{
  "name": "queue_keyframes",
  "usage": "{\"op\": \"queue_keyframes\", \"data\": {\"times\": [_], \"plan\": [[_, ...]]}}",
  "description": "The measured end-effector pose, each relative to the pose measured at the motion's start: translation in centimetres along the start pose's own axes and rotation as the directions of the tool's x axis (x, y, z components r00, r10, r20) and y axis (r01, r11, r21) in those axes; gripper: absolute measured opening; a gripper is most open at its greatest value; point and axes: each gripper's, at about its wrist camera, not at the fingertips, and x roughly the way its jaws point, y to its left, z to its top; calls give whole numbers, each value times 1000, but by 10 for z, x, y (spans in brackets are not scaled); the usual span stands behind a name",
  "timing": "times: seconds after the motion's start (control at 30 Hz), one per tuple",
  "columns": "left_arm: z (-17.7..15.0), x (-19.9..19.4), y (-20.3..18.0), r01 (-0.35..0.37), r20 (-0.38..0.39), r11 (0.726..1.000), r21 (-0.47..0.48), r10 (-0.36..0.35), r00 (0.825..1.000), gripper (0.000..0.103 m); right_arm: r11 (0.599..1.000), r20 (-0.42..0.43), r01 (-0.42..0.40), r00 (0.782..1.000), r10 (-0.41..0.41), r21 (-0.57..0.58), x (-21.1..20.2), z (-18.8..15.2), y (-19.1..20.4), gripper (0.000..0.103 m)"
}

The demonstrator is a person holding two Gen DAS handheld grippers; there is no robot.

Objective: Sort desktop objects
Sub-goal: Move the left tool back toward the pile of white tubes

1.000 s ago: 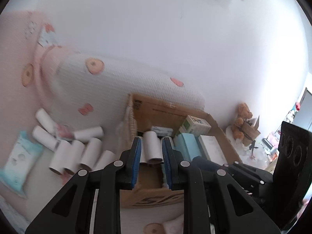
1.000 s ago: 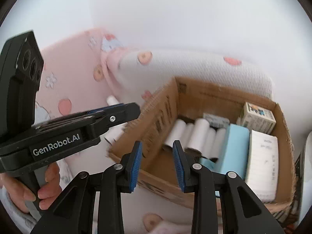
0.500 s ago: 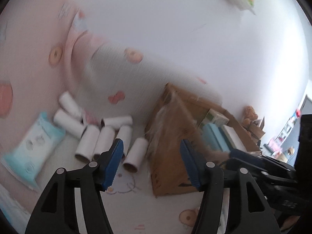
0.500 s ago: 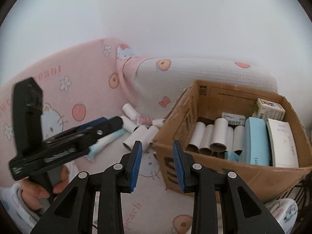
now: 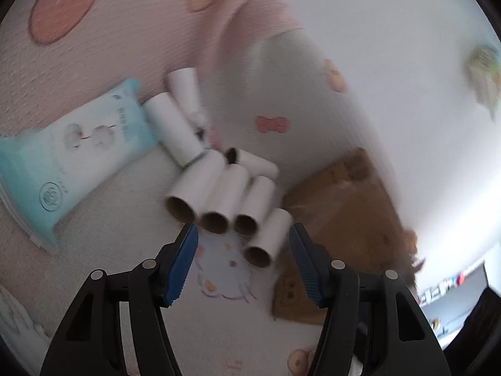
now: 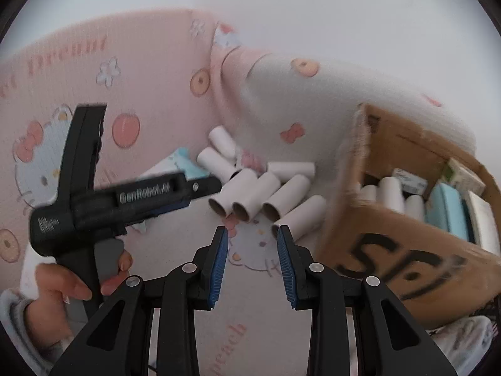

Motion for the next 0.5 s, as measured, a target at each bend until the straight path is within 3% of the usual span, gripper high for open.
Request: {"op": "queue_keyframes", "data": {"times": [0.13,0.2,0.23,0.37,0.5], "plan": [[20,1,21,-87,50,992,-89,92,995,64,999,-63,-53,997,54,4,35,5,11,28],[33,0,27,-85,71,990,-117,94,993,48,996,-92,-90,992,92,29,49,7,12,28],[39,0,29,-83,68,989,-123,92,993,45,993,-109,-107,988,112,44,57,10,11,28],[64,20,33,-47,-23,991,-129,44,999,44,990,-156,-126,978,135,65,86,18,12,28],[78,53,24,-95,-101,993,-76,87,991,44,991,-165,-126,977,133,52,105,30,16,28]]}}
